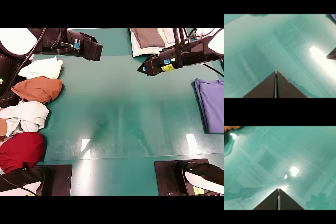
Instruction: Fold the shirts.
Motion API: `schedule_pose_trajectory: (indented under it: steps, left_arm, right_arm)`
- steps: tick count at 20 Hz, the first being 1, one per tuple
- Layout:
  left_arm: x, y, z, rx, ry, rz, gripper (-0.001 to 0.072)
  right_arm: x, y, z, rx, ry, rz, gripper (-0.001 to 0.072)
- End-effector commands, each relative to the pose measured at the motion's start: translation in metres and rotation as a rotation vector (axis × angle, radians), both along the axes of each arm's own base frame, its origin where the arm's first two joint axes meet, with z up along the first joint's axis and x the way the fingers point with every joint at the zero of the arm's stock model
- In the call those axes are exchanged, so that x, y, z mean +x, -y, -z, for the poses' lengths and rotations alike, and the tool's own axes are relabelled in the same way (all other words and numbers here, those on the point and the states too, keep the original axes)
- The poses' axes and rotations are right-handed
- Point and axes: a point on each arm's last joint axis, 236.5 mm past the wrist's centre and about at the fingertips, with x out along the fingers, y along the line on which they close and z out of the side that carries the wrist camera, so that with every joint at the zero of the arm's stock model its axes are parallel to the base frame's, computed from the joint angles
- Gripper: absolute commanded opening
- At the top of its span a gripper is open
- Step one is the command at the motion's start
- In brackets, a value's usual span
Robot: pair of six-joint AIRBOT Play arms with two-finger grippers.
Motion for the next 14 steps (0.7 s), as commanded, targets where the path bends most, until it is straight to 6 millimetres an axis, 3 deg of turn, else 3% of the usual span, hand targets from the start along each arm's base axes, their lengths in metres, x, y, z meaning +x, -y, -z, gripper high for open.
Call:
schedule_pose_trajectory:
  steps: [1, 11, 13, 14]
  left_arm:
    - [0.0, 0.0, 0.0, 0.001, 0.0, 0.0, 0.0024]
    - [-0.001, 0.001, 0.0, -0.009, -0.006, 0.0, 0.0025]
    - [0.011, -0.001, -0.012, 0.014, 0.092, 0.001, 0.0027]
    - [0.022, -0.013, -0.014, 0.07, 0.155, -0.024, 0.02]
  right_arm:
    - [0.0, 0.0, -0.001, 0.002, 0.0, 0.0, 0.0019]
    - [0.0, 0.0, 0.0, 0.001, -0.001, 0.0, 0.0019]
    - [-0.001, 0.0, 0.0, 0.001, -0.002, 0.0, 0.002]
    - [-0.001, 0.0, 0.0, -0.001, -0.005, -0.002, 0.0019]
